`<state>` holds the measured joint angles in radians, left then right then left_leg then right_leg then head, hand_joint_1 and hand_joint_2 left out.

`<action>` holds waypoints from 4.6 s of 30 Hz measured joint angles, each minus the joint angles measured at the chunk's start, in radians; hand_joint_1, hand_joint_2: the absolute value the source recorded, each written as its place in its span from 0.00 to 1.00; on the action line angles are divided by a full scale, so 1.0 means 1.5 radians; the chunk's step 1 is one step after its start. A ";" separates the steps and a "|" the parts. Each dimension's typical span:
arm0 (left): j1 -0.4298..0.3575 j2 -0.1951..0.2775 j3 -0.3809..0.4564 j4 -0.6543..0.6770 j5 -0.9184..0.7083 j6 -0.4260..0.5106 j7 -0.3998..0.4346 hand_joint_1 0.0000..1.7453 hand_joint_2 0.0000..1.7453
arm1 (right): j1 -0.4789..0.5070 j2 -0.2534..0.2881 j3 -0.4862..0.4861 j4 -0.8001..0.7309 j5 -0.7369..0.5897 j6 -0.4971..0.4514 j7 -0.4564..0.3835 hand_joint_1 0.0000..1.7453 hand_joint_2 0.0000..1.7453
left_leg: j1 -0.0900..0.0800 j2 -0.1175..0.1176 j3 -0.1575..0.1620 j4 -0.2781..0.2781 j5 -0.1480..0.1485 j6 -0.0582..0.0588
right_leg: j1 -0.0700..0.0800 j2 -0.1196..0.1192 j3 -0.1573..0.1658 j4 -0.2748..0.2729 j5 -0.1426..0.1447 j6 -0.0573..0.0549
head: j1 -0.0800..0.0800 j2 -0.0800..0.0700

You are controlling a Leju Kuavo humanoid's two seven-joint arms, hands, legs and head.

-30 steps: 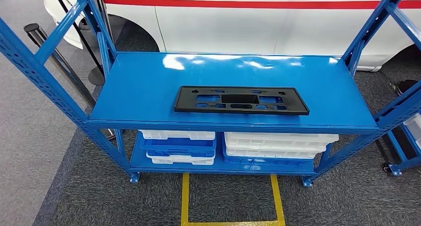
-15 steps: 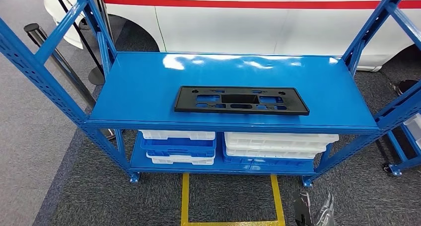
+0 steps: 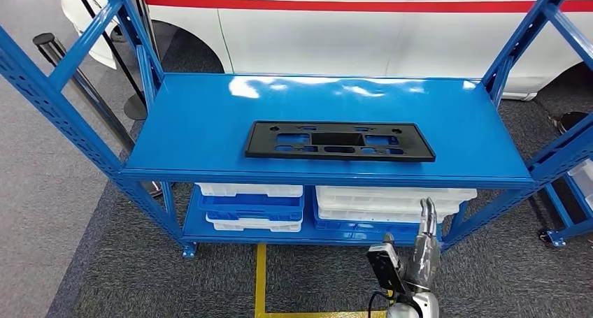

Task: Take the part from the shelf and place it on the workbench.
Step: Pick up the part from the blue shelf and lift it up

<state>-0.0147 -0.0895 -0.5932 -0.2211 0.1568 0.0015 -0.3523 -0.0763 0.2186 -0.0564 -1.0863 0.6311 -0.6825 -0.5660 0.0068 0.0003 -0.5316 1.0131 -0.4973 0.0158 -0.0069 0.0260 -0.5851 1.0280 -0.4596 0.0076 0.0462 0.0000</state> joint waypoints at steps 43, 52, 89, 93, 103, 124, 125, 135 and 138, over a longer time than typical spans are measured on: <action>-0.007 0.000 -0.006 0.005 0.000 -0.023 -0.040 0.00 0.00 | -0.137 -0.025 0.557 -0.104 -0.081 0.130 -0.039 0.00 1.00 | 0.000 0.001 0.000 0.000 0.000 0.000 | 0.000 0.001 -0.001 0.001 0.000 0.000 | 0.000 0.000; -0.006 0.000 -0.007 0.005 0.000 -0.022 -0.042 0.00 0.00 | -0.137 -0.025 0.557 -0.104 -0.081 0.129 -0.039 0.00 1.00 | 0.000 0.001 0.000 0.000 0.000 0.000 | 0.000 0.001 -0.001 0.001 0.000 0.000 | 0.000 0.000; -0.033 -0.054 -0.018 -0.004 0.872 -0.115 -0.013 0.00 0.00 | -0.146 -0.041 0.557 -0.098 -0.077 0.141 -0.046 0.00 1.00 | 0.007 0.020 0.016 -0.007 -0.007 -0.005 | -0.007 -0.021 -0.016 0.010 0.013 0.010 | 0.001 0.000; -0.036 -0.054 -0.018 -0.005 0.872 -0.115 -0.013 0.00 0.00 | -0.147 -0.042 0.557 -0.098 -0.077 0.141 -0.046 0.00 1.00 | 0.010 0.020 0.016 0.002 -0.019 -0.021 | -0.004 -0.015 -0.014 0.004 0.007 -0.010 | 0.001 0.000; -0.035 -0.054 -0.020 -0.005 0.872 -0.112 -0.013 0.00 0.00 | -0.149 -0.041 0.557 -0.093 -0.077 0.141 -0.046 0.00 1.00 | 0.006 0.005 -0.045 0.045 0.021 -0.009 | 0.005 0.000 0.011 0.003 -0.012 -0.023 | 0.001 0.000; -0.038 -0.055 -0.030 -0.007 0.873 -0.107 -0.010 0.00 0.00 | -0.155 -0.053 0.556 -0.088 -0.077 0.141 -0.043 0.00 1.00 | 0.006 0.008 -0.004 0.013 -0.011 -0.015 | -0.002 -0.010 -0.010 0.002 0.005 -0.013 | 0.001 0.000; -0.038 -0.055 -0.031 -0.007 0.873 -0.107 -0.010 0.00 0.00 | -0.156 -0.052 0.556 -0.088 -0.077 0.141 -0.043 0.00 1.00 | 0.007 0.007 -0.016 0.039 -0.025 -0.018 | -0.003 -0.010 -0.007 0.000 0.005 -0.017 | 0.001 0.000; -0.037 -0.055 -0.033 -0.007 0.873 -0.104 -0.009 0.00 0.00 | -0.154 -0.053 0.551 -0.088 -0.077 0.142 -0.040 0.00 0.00 | 0.003 0.006 -0.043 0.016 0.035 -0.011 | 0.001 -0.004 0.021 0.000 -0.020 -0.013 | 0.001 0.000; -0.037 -0.055 -0.033 -0.007 0.873 -0.103 -0.007 0.00 0.00 | -0.155 -0.053 0.549 -0.088 -0.076 0.141 -0.037 0.00 0.75 | 0.004 0.005 -0.038 0.006 0.031 -0.001 | 0.002 -0.006 0.021 -0.002 -0.023 -0.002 | 0.001 0.000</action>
<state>-0.0696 -0.1723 -0.6430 -0.2313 1.4664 -0.1536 -0.3630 -0.3092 0.1396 0.7675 -1.2181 0.5175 -0.4709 -0.6221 0.0130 0.0071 -0.5892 1.0225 -0.4506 0.0146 -0.0040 0.0171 -0.5533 1.0255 -0.4938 0.0043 0.0472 0.0000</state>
